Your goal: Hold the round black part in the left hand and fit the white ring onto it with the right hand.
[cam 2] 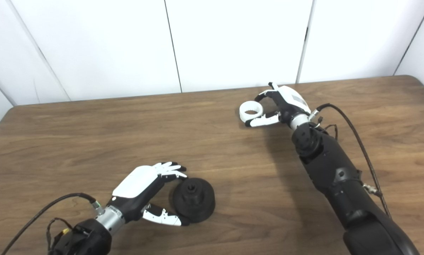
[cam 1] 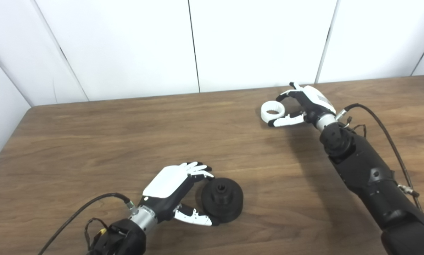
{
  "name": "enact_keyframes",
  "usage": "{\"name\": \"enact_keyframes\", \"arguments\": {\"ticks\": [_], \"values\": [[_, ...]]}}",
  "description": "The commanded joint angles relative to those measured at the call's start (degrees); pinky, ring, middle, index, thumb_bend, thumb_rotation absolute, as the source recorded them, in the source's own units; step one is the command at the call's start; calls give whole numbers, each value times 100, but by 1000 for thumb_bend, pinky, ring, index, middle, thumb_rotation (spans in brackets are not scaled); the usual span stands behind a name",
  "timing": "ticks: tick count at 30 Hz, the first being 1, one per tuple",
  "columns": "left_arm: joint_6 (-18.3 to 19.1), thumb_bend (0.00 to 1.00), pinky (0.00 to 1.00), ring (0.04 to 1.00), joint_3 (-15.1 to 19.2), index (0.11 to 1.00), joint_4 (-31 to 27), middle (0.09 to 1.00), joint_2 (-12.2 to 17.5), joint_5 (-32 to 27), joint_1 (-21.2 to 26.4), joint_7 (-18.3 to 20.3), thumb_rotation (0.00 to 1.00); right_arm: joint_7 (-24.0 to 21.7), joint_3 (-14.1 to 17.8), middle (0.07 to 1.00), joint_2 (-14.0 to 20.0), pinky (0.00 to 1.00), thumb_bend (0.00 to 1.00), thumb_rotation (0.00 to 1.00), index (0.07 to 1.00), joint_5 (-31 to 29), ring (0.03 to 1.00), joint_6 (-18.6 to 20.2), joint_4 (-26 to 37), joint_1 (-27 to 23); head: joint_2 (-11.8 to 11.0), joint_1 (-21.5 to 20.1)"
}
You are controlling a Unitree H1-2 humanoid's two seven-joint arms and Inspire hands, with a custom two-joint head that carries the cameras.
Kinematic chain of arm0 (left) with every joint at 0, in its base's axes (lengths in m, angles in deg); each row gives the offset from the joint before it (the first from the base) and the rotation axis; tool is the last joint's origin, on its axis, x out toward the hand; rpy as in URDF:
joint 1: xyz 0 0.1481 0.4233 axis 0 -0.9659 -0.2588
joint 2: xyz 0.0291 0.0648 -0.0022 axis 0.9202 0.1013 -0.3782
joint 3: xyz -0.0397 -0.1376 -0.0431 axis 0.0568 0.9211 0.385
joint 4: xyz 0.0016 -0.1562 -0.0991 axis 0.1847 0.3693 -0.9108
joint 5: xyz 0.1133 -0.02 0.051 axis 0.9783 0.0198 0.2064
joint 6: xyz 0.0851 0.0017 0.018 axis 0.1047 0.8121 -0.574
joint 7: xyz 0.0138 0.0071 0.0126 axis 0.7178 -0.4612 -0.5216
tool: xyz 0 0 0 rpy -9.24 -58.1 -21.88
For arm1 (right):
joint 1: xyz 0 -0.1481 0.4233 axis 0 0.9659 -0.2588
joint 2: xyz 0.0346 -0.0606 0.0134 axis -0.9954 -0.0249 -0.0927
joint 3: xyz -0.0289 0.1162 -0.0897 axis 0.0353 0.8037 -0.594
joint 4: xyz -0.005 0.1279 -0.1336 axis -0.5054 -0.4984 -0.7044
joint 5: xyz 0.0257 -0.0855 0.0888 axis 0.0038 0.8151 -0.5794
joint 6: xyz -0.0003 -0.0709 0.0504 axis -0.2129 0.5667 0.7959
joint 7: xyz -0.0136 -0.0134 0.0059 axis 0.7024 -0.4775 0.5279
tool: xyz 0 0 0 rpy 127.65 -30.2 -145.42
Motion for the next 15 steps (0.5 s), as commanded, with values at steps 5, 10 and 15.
{"name": "enact_keyframes", "arguments": {"ticks": [5,10,15], "values": [[25,719,958,948,21,688,-143,896,82,64,6,46,441,171,22,1000,-10,925,863,363,731,0,1000,-215,55,-379,19,-10],[110,718,959,952,32,686,-209,898,73,55,-9,125,434,255,12,1000,-48,930,866,358,726,-6,1000,-283,-95,-409,37,21],[114,720,965,950,27,687,-252,896,73,77,-21,126,434,327,-26,997,-94,933,861,351,716,15,1000,-290,-160,-418,58,26]]}}
